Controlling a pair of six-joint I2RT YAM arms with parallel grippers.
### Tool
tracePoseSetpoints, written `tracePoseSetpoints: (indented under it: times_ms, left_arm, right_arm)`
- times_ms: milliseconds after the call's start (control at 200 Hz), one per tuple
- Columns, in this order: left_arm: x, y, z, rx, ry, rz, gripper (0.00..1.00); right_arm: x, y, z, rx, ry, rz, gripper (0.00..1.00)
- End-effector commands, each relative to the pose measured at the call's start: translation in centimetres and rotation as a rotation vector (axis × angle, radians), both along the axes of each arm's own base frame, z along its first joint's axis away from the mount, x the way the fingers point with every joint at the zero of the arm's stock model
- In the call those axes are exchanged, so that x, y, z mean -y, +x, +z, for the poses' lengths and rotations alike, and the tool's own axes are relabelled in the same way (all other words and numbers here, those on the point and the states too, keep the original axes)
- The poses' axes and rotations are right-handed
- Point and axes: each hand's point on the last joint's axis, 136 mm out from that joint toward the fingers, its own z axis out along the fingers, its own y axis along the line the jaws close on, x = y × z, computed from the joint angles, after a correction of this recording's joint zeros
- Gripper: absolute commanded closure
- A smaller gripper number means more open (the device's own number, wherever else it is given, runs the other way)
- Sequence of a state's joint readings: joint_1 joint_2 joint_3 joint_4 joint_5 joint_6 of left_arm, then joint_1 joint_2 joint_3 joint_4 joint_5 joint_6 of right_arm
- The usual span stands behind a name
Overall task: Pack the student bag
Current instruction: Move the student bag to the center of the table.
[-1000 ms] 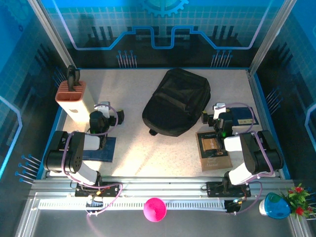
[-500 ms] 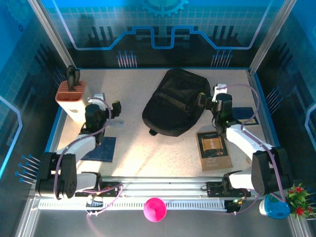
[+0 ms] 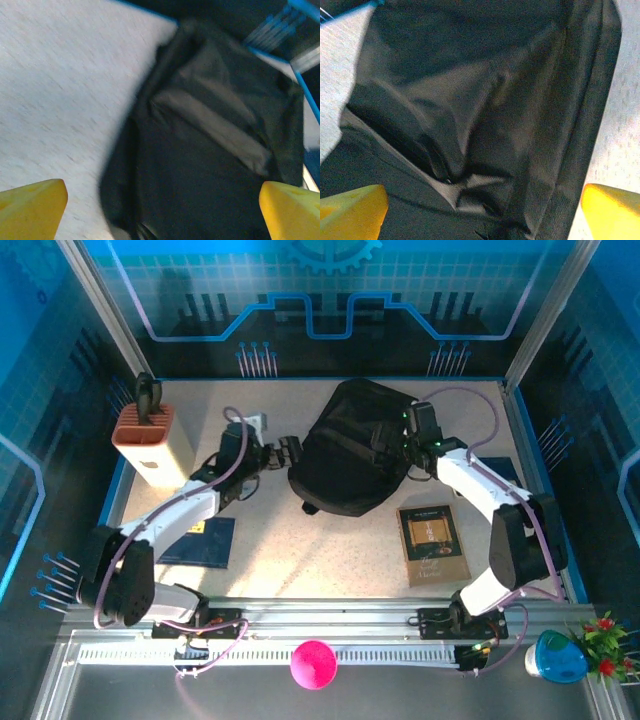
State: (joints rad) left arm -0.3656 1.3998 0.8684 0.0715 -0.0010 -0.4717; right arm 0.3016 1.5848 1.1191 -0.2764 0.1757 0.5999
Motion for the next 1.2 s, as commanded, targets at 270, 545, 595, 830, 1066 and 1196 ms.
tracePoseSetpoints:
  times_ms: [270,545,595,830,1066,1196]
  left_arm:
    - [9.3,-4.3,-5.9,-0.229,-0.032,-0.221,0.01]
    - [5.1,-5.1,-12.1,-0.349,0.146,-0.156,0.01]
    - [4.0,-4.7,-12.2,-0.347,0.153,-0.132,0.01]
    - [1.7,-2.2,-8.5,-0.289,0.171,-0.086,0.01]
    - [5.0,-1.4,-3.8,-0.288,0.037,-0.165,0.01]
    - [8.0,-0.7,-3.1,-0.319,-0.079,-0.19,0.03]
  right_arm:
    - [-0.3,-3.6,-5.9,-0.242,0.089,-0.081,0.05]
    - [-5.2,-1.6,-7.3,-0.262,0.24,0.049,0.16]
    - [-6.4,-1.0,-7.1,-0.249,0.259,0.081,0.18]
    - [-9.1,0.7,-5.8,-0.214,0.268,0.155,0.23]
    - [-5.4,-0.3,-4.1,-0.144,0.295,0.103,0.18]
    - [-3.3,-0.7,-3.4,-0.1,0.33,0.076,0.18]
